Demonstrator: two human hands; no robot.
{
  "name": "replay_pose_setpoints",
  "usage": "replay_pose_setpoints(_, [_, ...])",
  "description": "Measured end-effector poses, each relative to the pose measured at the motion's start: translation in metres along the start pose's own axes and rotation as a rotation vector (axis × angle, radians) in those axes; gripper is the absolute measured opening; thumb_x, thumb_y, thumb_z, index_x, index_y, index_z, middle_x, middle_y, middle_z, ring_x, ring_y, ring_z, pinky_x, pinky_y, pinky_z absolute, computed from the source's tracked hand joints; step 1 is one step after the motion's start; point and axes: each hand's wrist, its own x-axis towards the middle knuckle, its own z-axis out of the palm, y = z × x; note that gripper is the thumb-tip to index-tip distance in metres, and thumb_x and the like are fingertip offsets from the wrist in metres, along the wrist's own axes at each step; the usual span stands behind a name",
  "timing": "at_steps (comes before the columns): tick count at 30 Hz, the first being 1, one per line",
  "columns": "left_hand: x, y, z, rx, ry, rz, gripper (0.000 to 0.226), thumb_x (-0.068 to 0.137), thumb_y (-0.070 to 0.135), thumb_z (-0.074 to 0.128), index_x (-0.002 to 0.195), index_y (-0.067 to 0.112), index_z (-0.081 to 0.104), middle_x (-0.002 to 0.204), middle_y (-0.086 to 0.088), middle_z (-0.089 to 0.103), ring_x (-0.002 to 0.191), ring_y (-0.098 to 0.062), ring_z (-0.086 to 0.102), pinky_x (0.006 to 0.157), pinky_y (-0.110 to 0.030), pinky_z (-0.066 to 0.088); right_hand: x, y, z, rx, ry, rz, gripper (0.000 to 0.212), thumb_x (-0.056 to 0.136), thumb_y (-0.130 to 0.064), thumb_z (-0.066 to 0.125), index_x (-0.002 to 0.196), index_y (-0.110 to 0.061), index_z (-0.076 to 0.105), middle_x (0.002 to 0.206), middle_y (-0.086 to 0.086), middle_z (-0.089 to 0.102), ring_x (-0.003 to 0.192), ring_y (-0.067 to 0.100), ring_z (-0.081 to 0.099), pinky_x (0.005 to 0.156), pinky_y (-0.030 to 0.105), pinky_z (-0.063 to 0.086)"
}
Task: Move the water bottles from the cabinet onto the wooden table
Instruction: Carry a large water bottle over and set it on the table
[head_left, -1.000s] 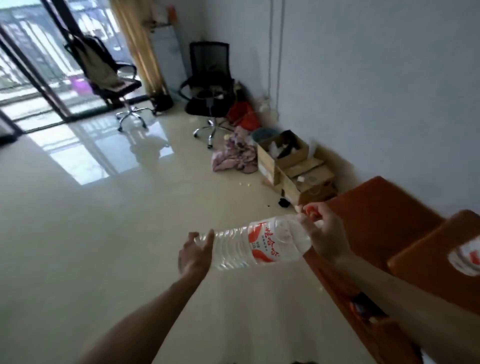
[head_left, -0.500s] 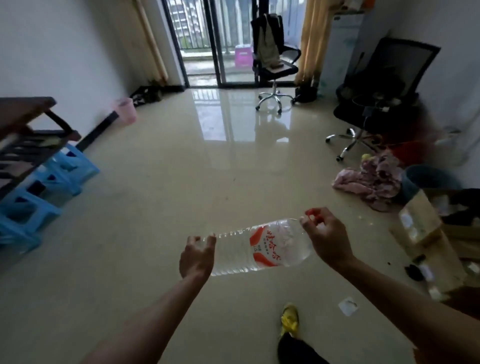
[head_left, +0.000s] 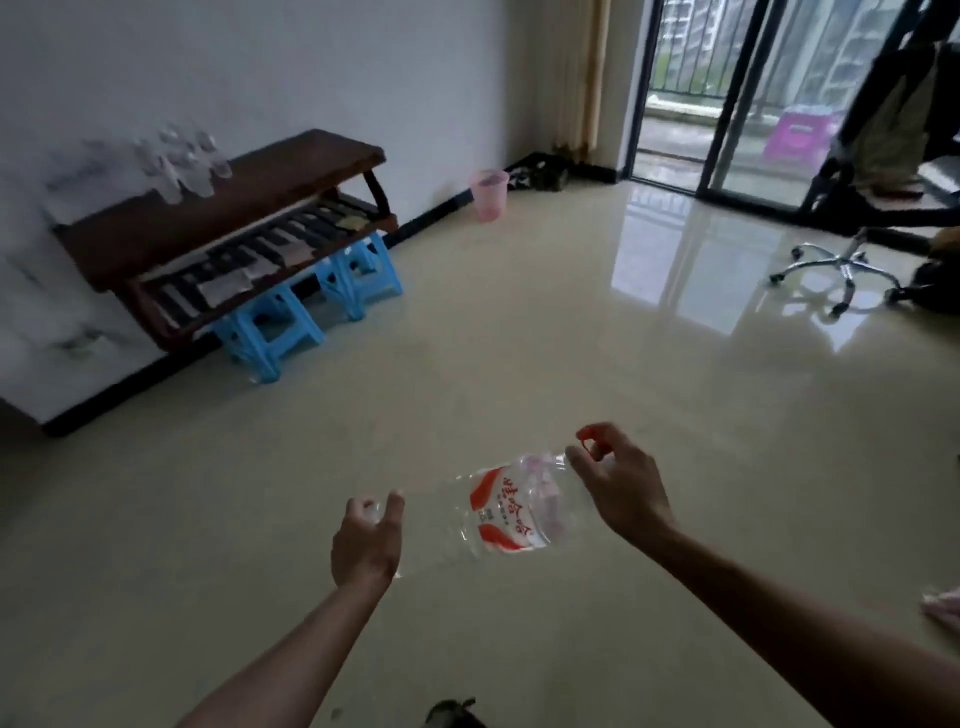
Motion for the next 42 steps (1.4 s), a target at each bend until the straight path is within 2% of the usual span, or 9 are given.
replay_pose_setpoints(2, [0.024,0.001,-0.007,-0.011,0.038,-0.053,0.070,0.077,0.065,0.047,0.117,0.010,0.059,0.118,-0.017,0.066,0.107,-0.036,0.061,0.085,-0.037,0.045,0.031,-0.017,0.021,-0.001,-0.069,-0.030,0.018,0.087,-0.037,0.063,0.103,-0.027,0.063,0.078,-0.011,0.060,0.071,0.015,0.058,0.066,0.027,0.042])
replay_pose_setpoints(5, [0.073,-0.001,-0.014,-0.010,0.097,-0.137,0.069,0.073,0.063,0.045,0.116,0.010,0.058,0.118,-0.016,0.066,0.106,-0.035,0.061,0.080,-0.035,0.042,0.086,-0.037,0.067,-0.005,-0.165,-0.080,0.017,0.087,-0.037,0.063,0.102,-0.028,0.063,0.078,-0.012,0.059,0.070,0.011,0.056,0.063,0.025,0.039])
replay_pose_setpoints(10, [0.180,0.010,-0.021,-0.043,0.152,-0.203,0.066,0.073,0.064,0.047,0.112,0.012,0.059,0.113,-0.016,0.067,0.105,-0.034,0.062,0.078,-0.034,0.041,0.179,-0.082,0.145,0.009,-0.227,-0.100,0.013,0.086,-0.036,0.065,0.098,-0.031,0.064,0.077,-0.013,0.060,0.071,0.011,0.057,0.064,0.026,0.039])
replay_pose_setpoints(13, [0.268,0.034,-0.034,-0.041,0.162,-0.199,0.052,0.083,0.057,0.055,0.109,0.012,0.060,0.111,-0.017,0.067,0.103,-0.034,0.062,0.081,-0.035,0.044,0.245,-0.122,0.188,0.024,-0.227,-0.100,0.011,0.085,-0.034,0.065,0.096,-0.032,0.063,0.077,-0.013,0.061,0.073,0.015,0.058,0.065,0.027,0.040])
replay_pose_setpoints(24, [0.505,0.140,-0.048,-0.059,0.193,-0.178,0.050,0.087,0.054,0.055,0.116,0.013,0.059,0.115,-0.014,0.066,0.106,-0.033,0.061,0.084,-0.035,0.044,0.464,-0.229,0.288,0.094,-0.161,-0.138,0.011,0.083,-0.033,0.067,0.094,-0.033,0.063,0.080,-0.007,0.064,0.073,0.015,0.060,0.064,0.029,0.044])
replay_pose_setpoints(31, [0.667,0.190,-0.030,-0.105,0.239,-0.234,0.049,0.087,0.053,0.057,0.115,0.013,0.060,0.116,-0.014,0.066,0.107,-0.034,0.060,0.086,-0.037,0.044,0.633,-0.269,0.380,0.114,-0.229,-0.176,0.010,0.083,-0.030,0.068,0.090,-0.032,0.062,0.078,-0.005,0.063,0.073,0.018,0.059,0.061,0.025,0.041])
replay_pose_setpoints(36, [0.772,0.235,-0.035,-0.160,0.297,-0.262,0.051,0.090,0.051,0.056,0.119,0.009,0.059,0.119,-0.016,0.065,0.110,-0.034,0.059,0.084,-0.036,0.041,0.750,-0.337,0.430,0.080,-0.355,-0.260,0.013,0.089,-0.030,0.065,0.100,-0.028,0.059,0.087,-0.004,0.060,0.073,0.005,0.052,0.056,0.018,0.035])
replay_pose_setpoints(40, [0.835,0.253,-0.044,-0.202,0.339,-0.309,0.051,0.091,0.049,0.056,0.119,0.007,0.059,0.119,-0.016,0.065,0.110,-0.034,0.059,0.085,-0.035,0.042,0.821,-0.388,0.476,0.049,-0.468,-0.305,0.014,0.090,-0.031,0.064,0.101,-0.028,0.056,0.090,-0.006,0.058,0.078,0.007,0.055,0.062,0.021,0.044])
replay_pose_setpoints(42, [0.862,0.261,-0.051,-0.214,0.353,-0.342,0.050,0.091,0.049,0.056,0.118,0.007,0.059,0.118,-0.015,0.065,0.110,-0.034,0.059,0.083,-0.034,0.041,0.847,-0.404,0.499,0.030,-0.496,-0.312,0.015,0.089,-0.034,0.064,0.101,-0.030,0.055,0.093,-0.006,0.059,0.081,0.010,0.058,0.069,0.028,0.052])
